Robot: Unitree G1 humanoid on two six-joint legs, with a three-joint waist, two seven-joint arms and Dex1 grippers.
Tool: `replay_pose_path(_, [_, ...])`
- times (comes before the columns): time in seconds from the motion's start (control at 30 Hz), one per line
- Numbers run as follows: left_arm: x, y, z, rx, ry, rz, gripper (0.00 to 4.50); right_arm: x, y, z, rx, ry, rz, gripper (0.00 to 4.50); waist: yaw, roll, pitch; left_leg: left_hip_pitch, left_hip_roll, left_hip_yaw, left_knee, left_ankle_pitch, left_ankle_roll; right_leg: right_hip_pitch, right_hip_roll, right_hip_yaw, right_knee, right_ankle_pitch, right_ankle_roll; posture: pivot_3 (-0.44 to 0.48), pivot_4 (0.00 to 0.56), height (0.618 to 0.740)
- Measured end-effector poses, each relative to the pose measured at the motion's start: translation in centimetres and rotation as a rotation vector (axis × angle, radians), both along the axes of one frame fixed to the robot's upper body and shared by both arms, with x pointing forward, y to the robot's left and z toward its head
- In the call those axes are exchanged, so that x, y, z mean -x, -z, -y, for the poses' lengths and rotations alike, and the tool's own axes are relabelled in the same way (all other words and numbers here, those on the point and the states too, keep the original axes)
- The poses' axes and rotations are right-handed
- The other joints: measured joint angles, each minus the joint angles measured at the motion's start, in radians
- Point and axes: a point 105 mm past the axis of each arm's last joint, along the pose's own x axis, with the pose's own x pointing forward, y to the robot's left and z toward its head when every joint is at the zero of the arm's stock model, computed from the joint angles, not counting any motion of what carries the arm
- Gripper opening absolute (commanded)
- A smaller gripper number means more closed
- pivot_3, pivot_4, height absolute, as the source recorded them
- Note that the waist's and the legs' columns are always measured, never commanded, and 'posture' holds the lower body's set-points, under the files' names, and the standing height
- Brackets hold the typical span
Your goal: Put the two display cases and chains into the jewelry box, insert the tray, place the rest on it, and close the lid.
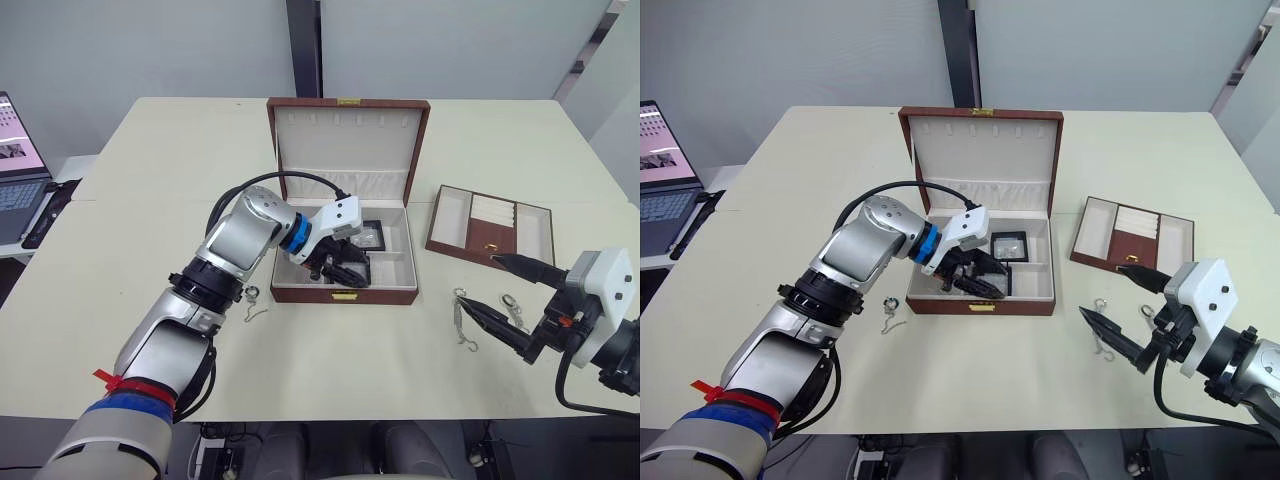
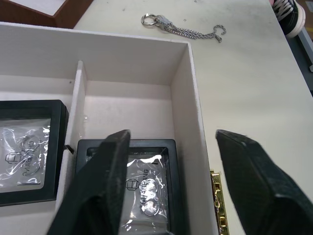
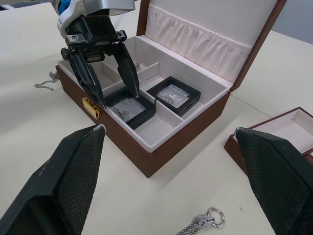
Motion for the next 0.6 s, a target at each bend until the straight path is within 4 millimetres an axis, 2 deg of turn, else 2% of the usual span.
replay_pose_path(0.07, [0.0,0.0,0.0,0.004,0.001,-0.001,4.46,0.0,0.0,0.0,0.000,0.000,-0.001,4.50,0.000,0.000,0.000,0.000,0.000,0.000,0.000,0.000,0.000,0.000,0.000,0.000,0.000,0.000,0.000,0.000,0.150,0.740])
replay_pose_path(0.23, [-0.3,-0.4,-0.1,0.030,-0.022,0.004,4.48,-0.1,0.2,0.3,-0.007,0.002,-0.014,4.50,0.000,0.000,0.000,0.000,0.000,0.000,0.000,0.000,0.000,0.000,0.000,0.000,0.000,0.000,0.000,0.000,0.150,0.740])
replay_pose_path(0.37, [-0.6,-2.0,-0.8,0.116,-0.044,0.004,4.48,-0.5,0.4,1.3,-0.018,0.014,-0.027,4.50,0.000,0.000,0.000,0.000,0.000,0.000,0.000,0.000,0.000,0.000,0.000,0.000,0.000,0.000,0.000,0.000,0.150,0.740])
replay_pose_path(0.5, [-0.5,-4.1,-3.1,0.221,-0.105,0.004,4.48,-1.0,1.0,3.2,-0.026,0.047,-0.050,4.50,-0.003,0.000,0.000,0.001,0.001,0.000,0.000,0.000,0.000,0.000,0.000,0.000,0.000,0.000,0.000,0.000,0.150,0.740])
replay_pose_path(0.6, [0.0,-4.6,-6.0,0.274,-0.199,-0.015,4.48,-1.6,2.1,5.3,-0.050,0.091,-0.093,4.50,-0.002,0.000,0.000,0.001,0.002,0.000,0.000,0.000,0.000,0.000,0.000,0.000,0.000,0.000,0.000,0.000,0.150,0.740])
